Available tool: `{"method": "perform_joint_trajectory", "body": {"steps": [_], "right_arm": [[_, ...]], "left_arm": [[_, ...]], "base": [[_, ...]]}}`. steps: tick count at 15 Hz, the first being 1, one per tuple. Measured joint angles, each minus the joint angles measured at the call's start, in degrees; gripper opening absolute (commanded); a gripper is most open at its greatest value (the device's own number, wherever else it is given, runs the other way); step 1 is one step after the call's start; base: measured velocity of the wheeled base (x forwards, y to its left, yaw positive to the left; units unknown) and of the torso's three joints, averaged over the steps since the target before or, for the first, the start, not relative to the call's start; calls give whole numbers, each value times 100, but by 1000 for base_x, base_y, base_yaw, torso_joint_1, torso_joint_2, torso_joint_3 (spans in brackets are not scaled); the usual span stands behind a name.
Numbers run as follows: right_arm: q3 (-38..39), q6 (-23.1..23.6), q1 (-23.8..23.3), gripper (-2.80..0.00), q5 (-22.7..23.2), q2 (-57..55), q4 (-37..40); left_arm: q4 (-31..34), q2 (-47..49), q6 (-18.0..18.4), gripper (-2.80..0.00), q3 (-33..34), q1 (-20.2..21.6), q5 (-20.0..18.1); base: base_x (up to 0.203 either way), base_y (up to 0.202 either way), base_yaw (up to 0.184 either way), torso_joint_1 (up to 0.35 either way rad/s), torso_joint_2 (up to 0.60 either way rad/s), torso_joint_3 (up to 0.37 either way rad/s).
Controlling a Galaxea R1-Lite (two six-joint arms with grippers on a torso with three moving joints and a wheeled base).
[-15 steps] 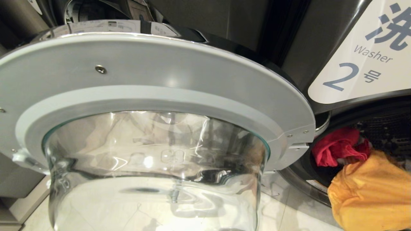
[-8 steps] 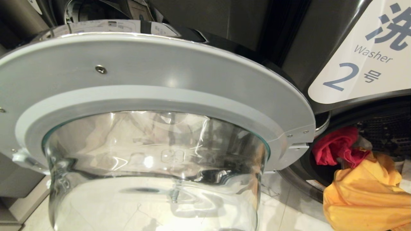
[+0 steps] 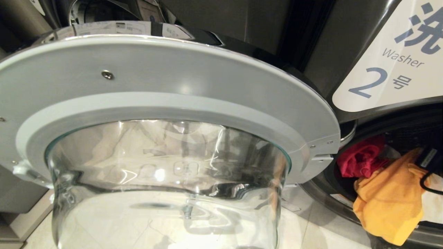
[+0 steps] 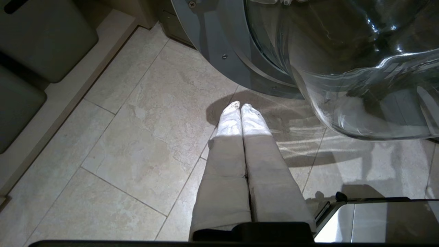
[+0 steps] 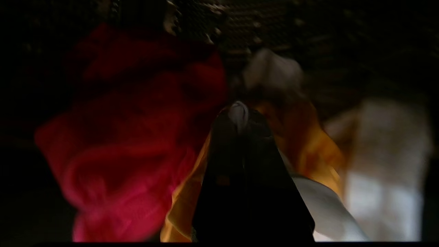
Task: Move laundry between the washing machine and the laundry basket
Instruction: Pick a cloth and place it into the basket
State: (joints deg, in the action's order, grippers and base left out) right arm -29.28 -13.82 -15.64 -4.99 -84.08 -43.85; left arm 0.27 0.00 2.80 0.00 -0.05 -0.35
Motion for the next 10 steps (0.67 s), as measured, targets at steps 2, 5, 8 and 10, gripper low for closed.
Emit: {"method": "perform_joint_trajectory", "body": {"steps": [2, 5, 8, 10], "right_arm": [[-545, -3, 161, -280, -5, -819, -385], [-903, 5, 335, -280, -9, -1647, -978], [-933, 29, 366, -280, -9, -1988, -1029], [-853, 38, 366, -280, -16, -2044, -1069]], "left_arm": [[0, 0, 0, -280, 0, 0, 0], [-2, 0, 0, -280, 0, -2, 0], [-2, 0, 0, -280, 0, 0, 2], [0, 0, 0, -280, 0, 0, 0]], "base": [[0, 0, 0, 0, 0, 0], [0, 0, 0, 0, 0, 0], [0, 0, 0, 0, 0, 0], [0, 0, 0, 0, 0, 0]]}}
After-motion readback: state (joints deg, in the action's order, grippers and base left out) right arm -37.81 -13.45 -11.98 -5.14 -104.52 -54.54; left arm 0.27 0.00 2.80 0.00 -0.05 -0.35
